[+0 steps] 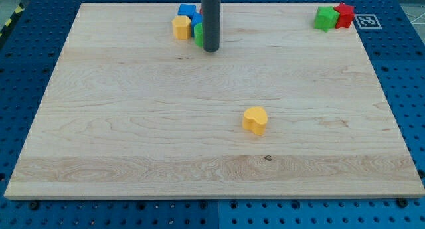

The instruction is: Point your arm at the yellow heart

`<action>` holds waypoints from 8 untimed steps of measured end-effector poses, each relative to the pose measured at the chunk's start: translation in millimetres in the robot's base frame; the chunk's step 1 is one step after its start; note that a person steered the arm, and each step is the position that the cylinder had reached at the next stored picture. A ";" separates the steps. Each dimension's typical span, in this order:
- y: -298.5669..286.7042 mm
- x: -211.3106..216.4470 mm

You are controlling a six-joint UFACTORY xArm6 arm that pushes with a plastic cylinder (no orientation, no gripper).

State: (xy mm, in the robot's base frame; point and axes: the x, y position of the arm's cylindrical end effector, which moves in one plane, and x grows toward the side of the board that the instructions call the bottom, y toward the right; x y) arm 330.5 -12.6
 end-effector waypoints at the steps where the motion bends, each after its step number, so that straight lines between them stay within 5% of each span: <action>1: -1.8 -0.6; 4: 77.0 27.9; 6: 137.6 108.8; 8: 134.6 160.2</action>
State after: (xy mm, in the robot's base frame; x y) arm 490.7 122.1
